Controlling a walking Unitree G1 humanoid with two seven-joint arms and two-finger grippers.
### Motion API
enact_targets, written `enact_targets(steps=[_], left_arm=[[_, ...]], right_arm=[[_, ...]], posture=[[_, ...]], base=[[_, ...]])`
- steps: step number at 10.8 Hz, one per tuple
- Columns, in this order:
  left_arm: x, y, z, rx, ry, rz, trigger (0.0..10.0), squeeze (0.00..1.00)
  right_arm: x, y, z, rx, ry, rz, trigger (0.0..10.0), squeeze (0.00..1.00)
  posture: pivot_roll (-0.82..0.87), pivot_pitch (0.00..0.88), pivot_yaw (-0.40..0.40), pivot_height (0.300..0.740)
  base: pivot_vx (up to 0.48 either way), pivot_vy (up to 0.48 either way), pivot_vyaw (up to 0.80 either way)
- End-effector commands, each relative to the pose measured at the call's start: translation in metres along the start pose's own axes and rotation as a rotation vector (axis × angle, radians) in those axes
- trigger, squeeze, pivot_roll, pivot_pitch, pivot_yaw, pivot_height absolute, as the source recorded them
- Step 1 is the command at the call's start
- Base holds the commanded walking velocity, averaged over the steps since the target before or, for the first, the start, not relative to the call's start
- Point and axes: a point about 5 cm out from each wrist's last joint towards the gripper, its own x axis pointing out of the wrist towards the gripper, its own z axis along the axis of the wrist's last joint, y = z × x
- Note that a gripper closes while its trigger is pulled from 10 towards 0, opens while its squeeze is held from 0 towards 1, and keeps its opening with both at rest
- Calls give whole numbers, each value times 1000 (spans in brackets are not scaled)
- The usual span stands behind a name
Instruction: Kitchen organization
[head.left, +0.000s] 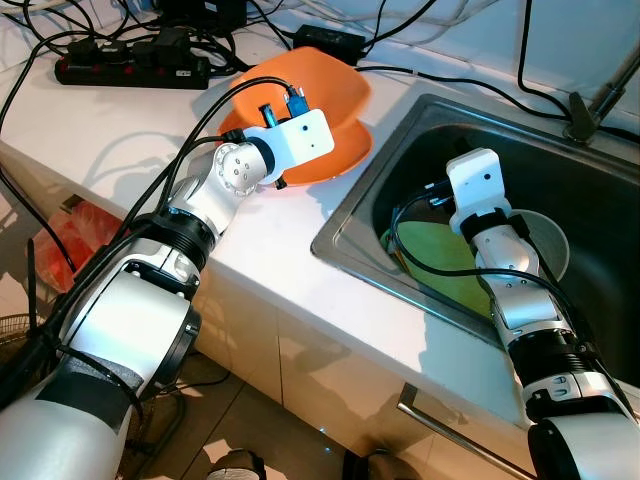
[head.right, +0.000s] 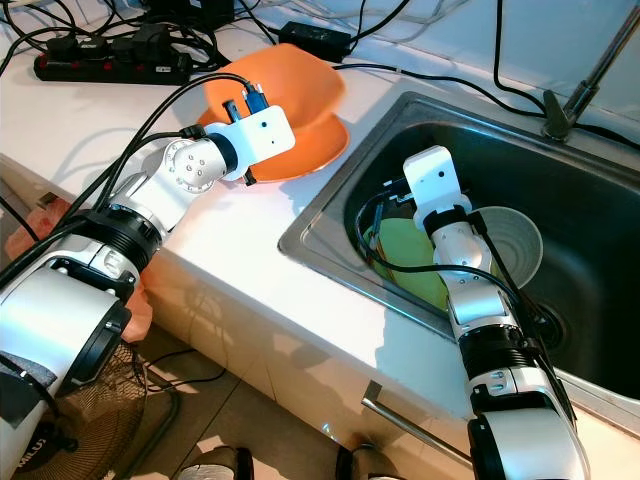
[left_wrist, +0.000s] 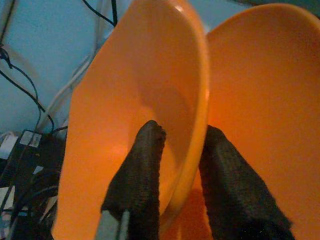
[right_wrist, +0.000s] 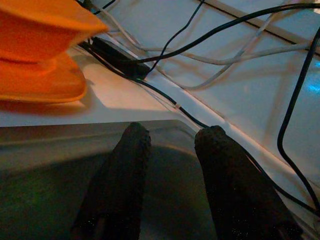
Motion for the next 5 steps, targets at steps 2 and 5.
enact_targets(steps=[2,5], left_arm=[[0,-6,2,52,-26,1,0,0],[-1,-12,4,100,-51,10,0,0]], right_arm=[[-3,0,-4,8,18,-10,10000,0],[-2,3,-3,12,15,-4,10000,0]], posture=[[28,119,-13,740],[34,111,-14,740]], base=[[0,0,0],[0,0,0]])
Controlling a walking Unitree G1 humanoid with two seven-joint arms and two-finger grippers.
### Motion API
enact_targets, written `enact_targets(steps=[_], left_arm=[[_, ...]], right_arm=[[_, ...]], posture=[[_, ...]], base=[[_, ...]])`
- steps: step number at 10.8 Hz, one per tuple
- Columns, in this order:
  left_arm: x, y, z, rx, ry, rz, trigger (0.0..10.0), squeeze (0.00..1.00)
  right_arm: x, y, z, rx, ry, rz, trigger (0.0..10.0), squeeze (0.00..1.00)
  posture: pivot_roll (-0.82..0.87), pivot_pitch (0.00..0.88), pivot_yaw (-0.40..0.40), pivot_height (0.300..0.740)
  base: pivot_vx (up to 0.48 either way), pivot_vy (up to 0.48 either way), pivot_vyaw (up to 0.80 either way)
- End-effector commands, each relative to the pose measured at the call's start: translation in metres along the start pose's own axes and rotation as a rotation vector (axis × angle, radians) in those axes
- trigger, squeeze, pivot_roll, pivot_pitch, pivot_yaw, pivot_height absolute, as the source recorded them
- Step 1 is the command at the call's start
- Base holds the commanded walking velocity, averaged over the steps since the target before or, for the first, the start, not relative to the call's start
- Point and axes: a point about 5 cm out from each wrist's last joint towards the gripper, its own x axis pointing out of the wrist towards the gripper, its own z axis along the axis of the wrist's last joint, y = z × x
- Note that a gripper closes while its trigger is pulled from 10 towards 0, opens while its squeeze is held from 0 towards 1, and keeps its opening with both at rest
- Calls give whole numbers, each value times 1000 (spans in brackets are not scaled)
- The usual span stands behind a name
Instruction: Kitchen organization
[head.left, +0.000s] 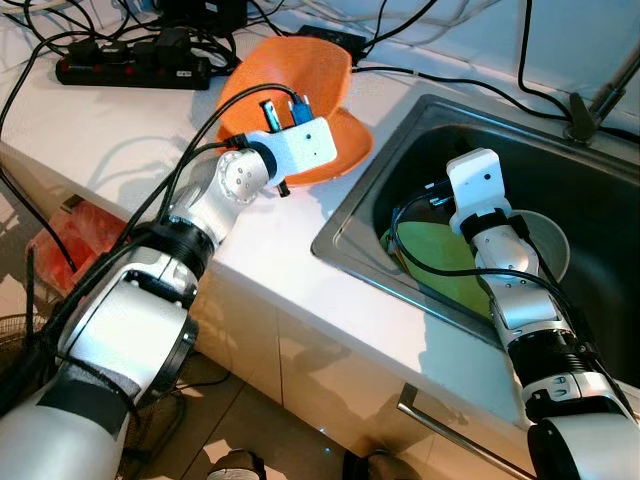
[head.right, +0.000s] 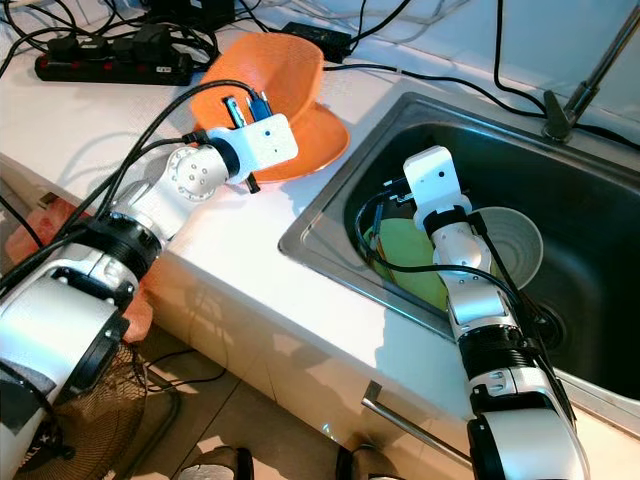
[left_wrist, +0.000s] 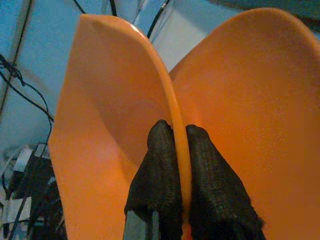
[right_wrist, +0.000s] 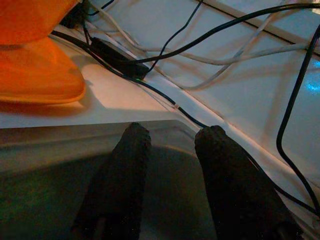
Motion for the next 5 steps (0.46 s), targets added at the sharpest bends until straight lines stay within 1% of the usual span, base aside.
enact_targets(steps=[1,2,4,5], left_arm=[[1,-2,6,47,-28,-1,0,0],[1,-1,9,78,-39,12,0,0],[0,7,20,202,-77,96,0,0],[-1,9,24,235,-92,121,0,0]], right_arm=[[-2,3,-3,11,15,1,10000,0],[-2,2,-4,12,16,-4,10000,0],[-2,3,-4,15,17,-10,10000,0],[-2,2,-4,15,17,-13,10000,0]], posture=[[35,108,-14,740],[36,105,-12,740],[36,105,-12,740],[36,105,-12,740]], base=[[0,0,0],[0,0,0],[0,0,0],[0,0,0]])
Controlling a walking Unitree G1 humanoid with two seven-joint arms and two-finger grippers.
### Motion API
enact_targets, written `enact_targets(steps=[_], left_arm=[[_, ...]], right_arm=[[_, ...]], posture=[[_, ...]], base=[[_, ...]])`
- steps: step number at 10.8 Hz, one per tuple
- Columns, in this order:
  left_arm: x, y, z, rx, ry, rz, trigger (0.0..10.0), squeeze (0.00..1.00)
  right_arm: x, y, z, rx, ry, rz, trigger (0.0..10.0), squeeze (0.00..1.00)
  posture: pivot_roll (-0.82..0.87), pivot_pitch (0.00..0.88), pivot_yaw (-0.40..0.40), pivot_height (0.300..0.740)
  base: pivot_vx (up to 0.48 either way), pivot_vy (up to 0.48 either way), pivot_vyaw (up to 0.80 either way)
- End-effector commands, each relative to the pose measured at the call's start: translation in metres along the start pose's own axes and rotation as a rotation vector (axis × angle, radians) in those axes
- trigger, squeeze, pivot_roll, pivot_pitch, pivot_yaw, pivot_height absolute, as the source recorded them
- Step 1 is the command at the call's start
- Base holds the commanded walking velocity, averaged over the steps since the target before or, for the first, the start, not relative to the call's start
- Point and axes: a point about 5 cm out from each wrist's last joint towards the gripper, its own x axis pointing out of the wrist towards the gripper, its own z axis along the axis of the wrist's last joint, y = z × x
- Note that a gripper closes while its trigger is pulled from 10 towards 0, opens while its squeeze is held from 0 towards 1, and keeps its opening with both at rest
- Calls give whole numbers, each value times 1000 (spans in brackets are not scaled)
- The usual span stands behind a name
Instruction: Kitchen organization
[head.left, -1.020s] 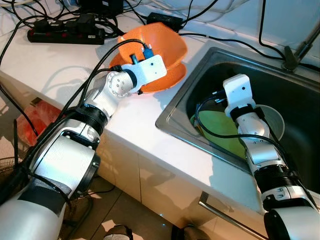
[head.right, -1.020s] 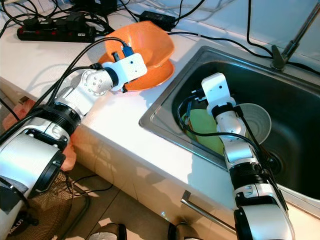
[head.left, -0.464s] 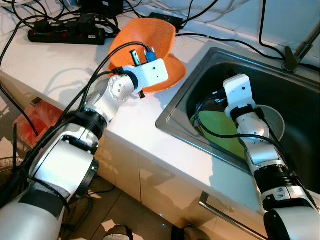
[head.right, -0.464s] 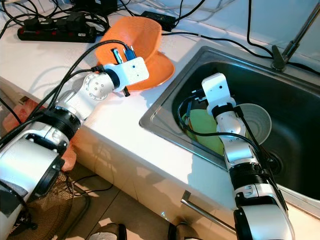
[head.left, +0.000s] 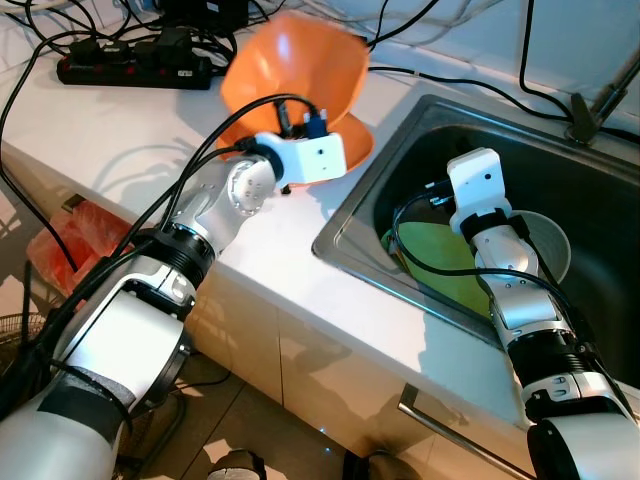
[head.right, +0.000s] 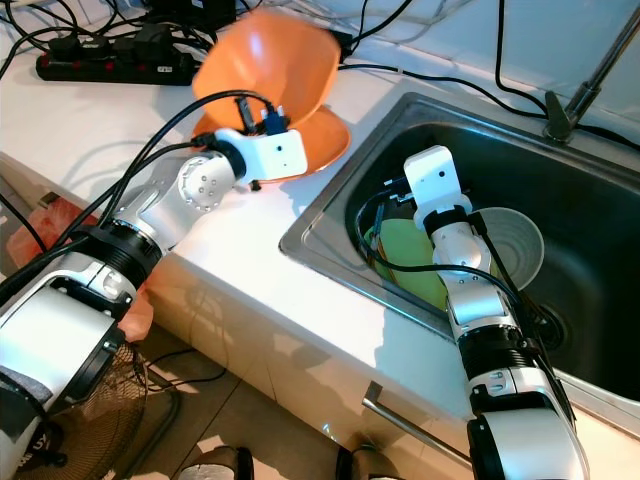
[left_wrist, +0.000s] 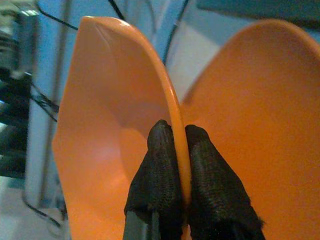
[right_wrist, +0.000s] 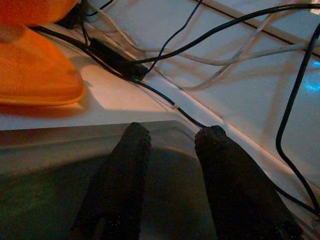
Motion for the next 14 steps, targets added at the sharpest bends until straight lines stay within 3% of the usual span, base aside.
enact_targets(steps=[1,2,4,7,10,14], left_arm=[[1,15,16,54,-68,97,4510,0],[2,16,20,65,-82,113,10000,0],[2,9,32,98,-124,136,10000,0],[1,-13,41,111,-158,115,10000,0],[-3,-19,37,198,-168,75,10000,0],[2,-27,48,233,-206,40,10000,0]], right_arm=[[-2,1,-5,13,24,-17,10000,0],[-2,-1,-5,40,34,-38,10000,0],[2,-13,-1,148,42,-105,10000,0],[13,-29,18,456,21,-188,10000,0],[16,-33,29,597,-6,-187,10000,0],[17,-32,40,677,-4,-135,10000,0]], posture=[[36,105,-12,740],[38,109,-12,740],[38,109,-12,740],[30,119,-13,740],[32,122,-15,740],[26,119,-14,740]], base=[[0,0,0],[0,0,0],[0,0,0],[0,0,0],[0,0,0],[0,0,0]])
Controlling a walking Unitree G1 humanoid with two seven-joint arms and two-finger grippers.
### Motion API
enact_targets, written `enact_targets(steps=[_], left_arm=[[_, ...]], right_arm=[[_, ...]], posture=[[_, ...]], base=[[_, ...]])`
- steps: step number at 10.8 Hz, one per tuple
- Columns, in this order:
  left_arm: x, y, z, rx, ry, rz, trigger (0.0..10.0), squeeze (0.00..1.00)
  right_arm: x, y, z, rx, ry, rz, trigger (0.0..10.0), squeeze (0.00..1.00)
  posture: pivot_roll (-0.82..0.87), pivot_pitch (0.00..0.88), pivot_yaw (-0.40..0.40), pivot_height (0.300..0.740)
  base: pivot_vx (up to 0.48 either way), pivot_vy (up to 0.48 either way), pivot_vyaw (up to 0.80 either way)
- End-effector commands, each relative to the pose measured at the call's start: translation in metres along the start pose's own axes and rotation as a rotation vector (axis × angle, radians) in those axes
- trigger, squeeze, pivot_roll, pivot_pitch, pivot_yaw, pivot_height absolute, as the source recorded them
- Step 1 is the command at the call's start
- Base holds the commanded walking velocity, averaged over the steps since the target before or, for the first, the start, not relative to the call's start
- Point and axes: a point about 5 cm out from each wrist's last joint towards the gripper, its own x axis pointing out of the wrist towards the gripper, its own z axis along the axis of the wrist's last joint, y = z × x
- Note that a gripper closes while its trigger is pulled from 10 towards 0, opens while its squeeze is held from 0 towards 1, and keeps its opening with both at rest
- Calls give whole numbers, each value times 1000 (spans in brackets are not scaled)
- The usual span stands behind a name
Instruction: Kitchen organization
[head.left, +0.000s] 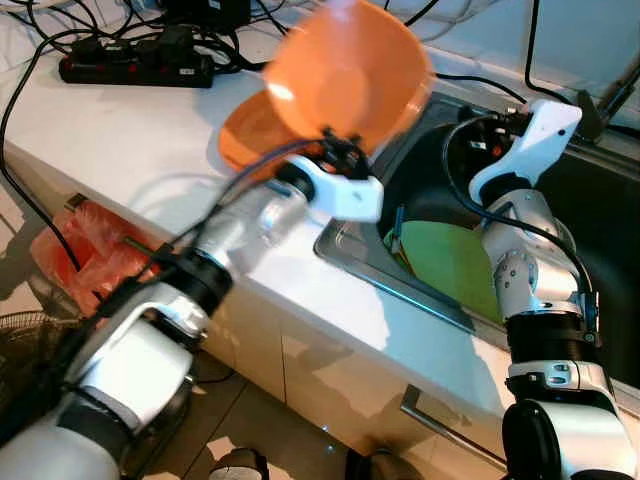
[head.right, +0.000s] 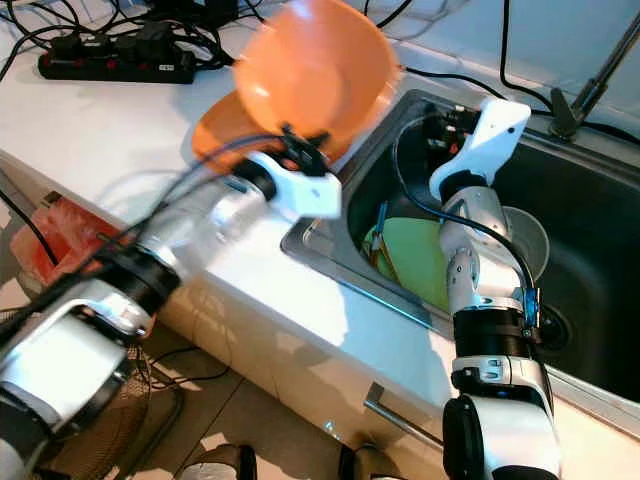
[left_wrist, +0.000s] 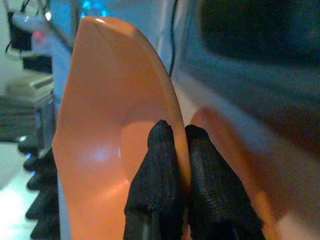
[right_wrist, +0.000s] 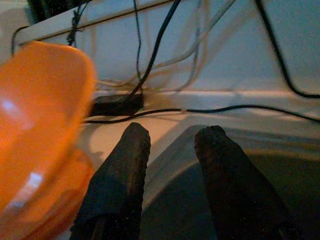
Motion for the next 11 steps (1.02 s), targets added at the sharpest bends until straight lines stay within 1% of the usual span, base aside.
enact_targets(steps=[1,2,3,6,9,11], left_arm=[[4,9,8,36,-44,29,10000,0],[5,8,10,47,-55,27,10000,0],[7,7,11,54,-58,22,10000,0],[9,10,12,71,-65,30,10000,0],[16,16,18,102,-77,48,10000,0],[17,19,20,106,-84,66,10000,0]], right_arm=[[0,2,9,21,-20,20,10000,0],[-1,4,8,35,16,41,10000,0],[-1,6,8,56,22,50,10000,0],[-2,10,8,62,48,78,10000,0],[-3,19,11,134,68,123,10000,0],[-4,20,10,150,78,130,10000,0]], posture=[[21,120,-11,740],[21,120,-11,740],[21,120,-11,740],[19,121,-10,740],[14,114,-12,740],[11,111,-11,740]], base=[[0,0,0],[0,0,0],[0,0,0],[0,0,0],[0,0,0],[0,0,0]])
